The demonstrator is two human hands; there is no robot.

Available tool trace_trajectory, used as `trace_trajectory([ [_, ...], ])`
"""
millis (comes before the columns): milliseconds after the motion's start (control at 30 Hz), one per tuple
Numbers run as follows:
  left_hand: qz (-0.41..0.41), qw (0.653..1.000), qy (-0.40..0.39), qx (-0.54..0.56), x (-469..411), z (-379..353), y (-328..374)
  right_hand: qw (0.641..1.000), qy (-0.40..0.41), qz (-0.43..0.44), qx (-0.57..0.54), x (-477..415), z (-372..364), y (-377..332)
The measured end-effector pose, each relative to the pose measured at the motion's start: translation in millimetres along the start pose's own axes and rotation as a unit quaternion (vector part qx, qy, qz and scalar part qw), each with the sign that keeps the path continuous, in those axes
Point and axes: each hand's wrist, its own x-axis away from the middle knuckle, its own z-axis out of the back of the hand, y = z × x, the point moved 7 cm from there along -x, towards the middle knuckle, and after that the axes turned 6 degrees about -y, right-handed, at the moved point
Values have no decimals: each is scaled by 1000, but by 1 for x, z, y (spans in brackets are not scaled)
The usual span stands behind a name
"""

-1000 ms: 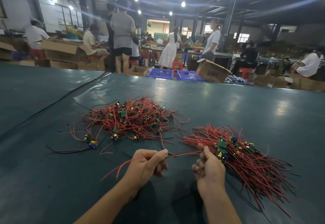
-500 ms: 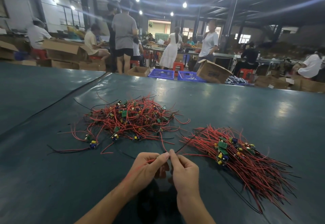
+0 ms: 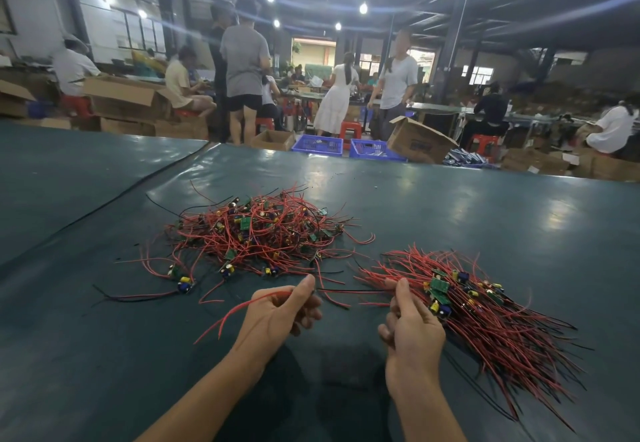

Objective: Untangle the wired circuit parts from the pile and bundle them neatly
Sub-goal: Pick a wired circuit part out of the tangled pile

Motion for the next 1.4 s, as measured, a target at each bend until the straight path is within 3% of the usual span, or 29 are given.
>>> trace_trajectory([
  [133,79,990,46,111,-2,5,-12,998,-19,59,29,6,-7,-7],
  [233,103,968,13,231,-2,-1,-14,997,-9,68,31,5,-5,-7],
  [400,102,954,45,279,-2,6,-12,993,-82,85,12,5,-15,-9],
  [533,116,940,51,316,-4,12,-13,971,-183,117,95,10,-29,-4],
  [667,111,934,10,339,-6,10,-13,927,-303,90,201,22,-45,12],
  [767,80,921,-15,382,-8,12,-5,895,-314,113,296,29,-51,16],
  [833,76,910,-55,404,-7,10,1,905,-283,125,293,29,-52,13],
  [967,123,921,-193,316,4,-16,4,942,-254,17,219,35,-55,18],
  [1100,147,924,-311,166,21,-37,-4,933,-302,-114,161,49,-64,33],
  [1267,180,919,-327,130,27,-35,-5,944,-272,-148,118,48,-61,35],
  [1400,214,933,-256,135,20,-32,-17,961,-227,-131,87,43,-57,33],
])
